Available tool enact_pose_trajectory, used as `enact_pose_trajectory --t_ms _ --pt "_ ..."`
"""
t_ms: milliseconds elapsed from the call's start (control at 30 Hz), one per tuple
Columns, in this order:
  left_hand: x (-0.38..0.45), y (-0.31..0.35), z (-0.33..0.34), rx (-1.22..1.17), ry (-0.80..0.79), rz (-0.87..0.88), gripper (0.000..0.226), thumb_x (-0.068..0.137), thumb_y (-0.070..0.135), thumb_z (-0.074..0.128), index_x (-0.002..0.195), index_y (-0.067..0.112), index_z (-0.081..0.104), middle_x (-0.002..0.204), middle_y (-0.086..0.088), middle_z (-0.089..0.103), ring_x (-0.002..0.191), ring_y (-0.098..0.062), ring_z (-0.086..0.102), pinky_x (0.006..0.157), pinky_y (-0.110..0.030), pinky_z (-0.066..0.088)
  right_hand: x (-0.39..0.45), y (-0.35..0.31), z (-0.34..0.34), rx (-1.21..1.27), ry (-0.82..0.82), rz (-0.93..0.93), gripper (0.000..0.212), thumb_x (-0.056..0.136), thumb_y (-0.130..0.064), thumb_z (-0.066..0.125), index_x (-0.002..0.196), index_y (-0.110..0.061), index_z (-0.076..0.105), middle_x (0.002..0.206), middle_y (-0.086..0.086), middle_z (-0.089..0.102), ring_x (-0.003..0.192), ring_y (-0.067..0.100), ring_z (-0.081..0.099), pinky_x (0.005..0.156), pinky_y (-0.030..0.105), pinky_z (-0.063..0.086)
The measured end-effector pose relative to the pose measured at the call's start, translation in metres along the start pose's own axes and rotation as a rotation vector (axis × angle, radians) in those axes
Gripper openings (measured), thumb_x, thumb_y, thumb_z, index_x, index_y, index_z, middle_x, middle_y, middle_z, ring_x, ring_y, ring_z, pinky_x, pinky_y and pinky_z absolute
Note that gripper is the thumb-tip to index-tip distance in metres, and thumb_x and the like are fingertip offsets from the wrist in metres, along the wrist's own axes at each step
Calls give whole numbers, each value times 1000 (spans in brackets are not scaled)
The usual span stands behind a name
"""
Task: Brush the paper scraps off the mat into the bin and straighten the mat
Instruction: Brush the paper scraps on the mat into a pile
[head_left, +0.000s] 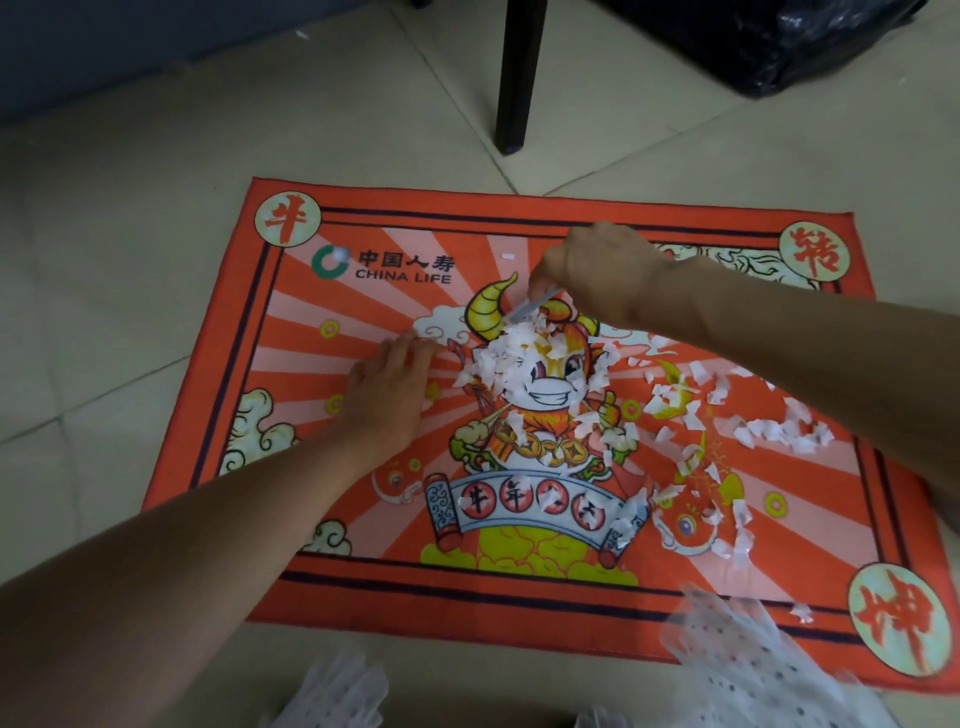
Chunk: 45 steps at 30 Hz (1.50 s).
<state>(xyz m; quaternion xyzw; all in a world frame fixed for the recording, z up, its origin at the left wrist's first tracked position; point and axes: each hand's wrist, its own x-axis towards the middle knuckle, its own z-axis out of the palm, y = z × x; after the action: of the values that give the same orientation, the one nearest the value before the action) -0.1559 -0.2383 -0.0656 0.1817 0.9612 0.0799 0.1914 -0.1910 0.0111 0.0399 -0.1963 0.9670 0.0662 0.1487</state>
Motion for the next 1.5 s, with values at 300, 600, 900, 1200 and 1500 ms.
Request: enact_pose_trajectory --t_ms 300,600,900,1200,1500 --pt "-26 -7 21 -26 176 103 61 98 13 50 154 17 27 160 -3 26 146 -26 27 113 -47 35 -16 0 -5 -28 101 72 63 88 4 50 137 -35 49 117 9 60 96 31 59 63 32 35" --pt "-30 -10 24 -37 150 102 62 100 18 47 156 20 21 163 0 18 150 -22 18 119 -45 27 42 11 -5 -2 174 157 62 87 8 55 137 -29 51 123 15 57 103 37 60 70 36 43" --pt "-31 -6 19 20 173 150 62 97 20 54 154 20 28 158 0 30 145 -22 29 115 -43 34 56 -4 -21 -129 2 81 40 96 -16 53 135 -11 52 124 23 53 109 40 54 82 41 46" --pt "-40 5 15 45 124 124 80 95 37 57 158 18 12 162 0 18 149 -21 18 118 -41 24 29 -3 -30 -92 -89 -89 33 95 -11 54 127 -17 58 121 12 60 106 31 57 83 34 45" --pt "-59 11 12 68 76 91 86 94 38 60 158 18 5 165 -1 10 150 -20 13 120 -42 20 -17 -14 -13 -86 -40 -81 48 90 0 52 134 -19 51 123 12 57 107 31 57 82 36 49"
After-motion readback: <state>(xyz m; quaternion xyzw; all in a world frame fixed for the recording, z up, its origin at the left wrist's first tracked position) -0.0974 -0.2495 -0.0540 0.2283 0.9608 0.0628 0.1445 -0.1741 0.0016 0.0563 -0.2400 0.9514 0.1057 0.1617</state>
